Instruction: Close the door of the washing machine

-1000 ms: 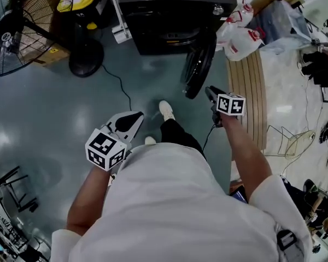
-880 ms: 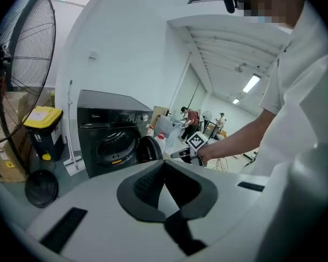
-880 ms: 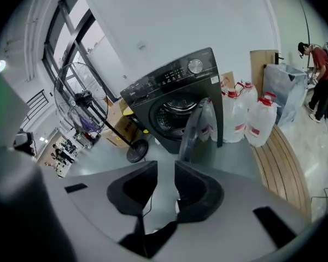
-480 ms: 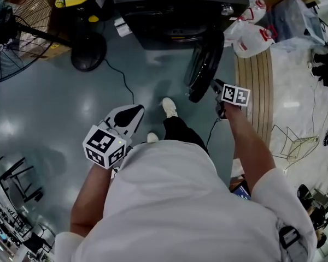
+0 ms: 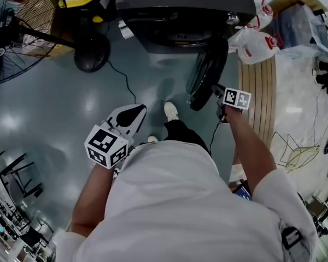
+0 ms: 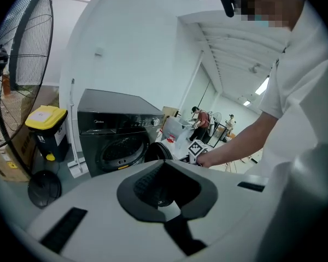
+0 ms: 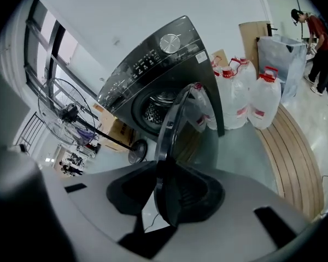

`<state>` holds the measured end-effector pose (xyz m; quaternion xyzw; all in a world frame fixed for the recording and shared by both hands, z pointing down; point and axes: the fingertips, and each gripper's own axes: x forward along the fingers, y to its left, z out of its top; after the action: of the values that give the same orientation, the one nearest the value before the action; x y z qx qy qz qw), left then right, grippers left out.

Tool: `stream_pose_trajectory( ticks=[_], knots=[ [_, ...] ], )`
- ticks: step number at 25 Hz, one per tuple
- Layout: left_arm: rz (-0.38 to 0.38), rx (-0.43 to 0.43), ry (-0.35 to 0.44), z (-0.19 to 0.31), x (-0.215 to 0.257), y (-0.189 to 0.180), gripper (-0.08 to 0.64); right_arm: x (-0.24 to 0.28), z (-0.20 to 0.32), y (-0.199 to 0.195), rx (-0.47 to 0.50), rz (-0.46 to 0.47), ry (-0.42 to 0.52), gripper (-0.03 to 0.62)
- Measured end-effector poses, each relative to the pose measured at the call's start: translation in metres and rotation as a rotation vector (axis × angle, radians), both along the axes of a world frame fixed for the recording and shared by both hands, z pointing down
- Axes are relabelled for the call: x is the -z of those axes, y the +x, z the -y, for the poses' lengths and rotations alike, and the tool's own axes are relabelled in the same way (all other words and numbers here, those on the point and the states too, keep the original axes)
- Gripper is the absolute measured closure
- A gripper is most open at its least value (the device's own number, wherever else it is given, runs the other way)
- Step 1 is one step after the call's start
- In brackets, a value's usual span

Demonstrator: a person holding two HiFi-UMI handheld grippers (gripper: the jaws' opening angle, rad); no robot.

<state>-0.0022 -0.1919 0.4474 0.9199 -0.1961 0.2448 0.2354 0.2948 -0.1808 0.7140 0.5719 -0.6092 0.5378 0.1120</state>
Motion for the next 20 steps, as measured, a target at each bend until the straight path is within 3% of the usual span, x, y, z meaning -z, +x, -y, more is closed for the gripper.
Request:
stream_pose_trajectory(
  ticks=[10,20],
  knots=[
    [-0.009,0.038,0.0,0.015,-0.002,0.007,0.541,-0.003,0.016,-0.019,-0.042,0.099,-0.013,0.477],
    [0.007,0.101,0.007,0.031,0.0,-0.012,0.541,-0.004,0.064,-0.059,-0.111,0.166,-0.017,0.474]
  ],
)
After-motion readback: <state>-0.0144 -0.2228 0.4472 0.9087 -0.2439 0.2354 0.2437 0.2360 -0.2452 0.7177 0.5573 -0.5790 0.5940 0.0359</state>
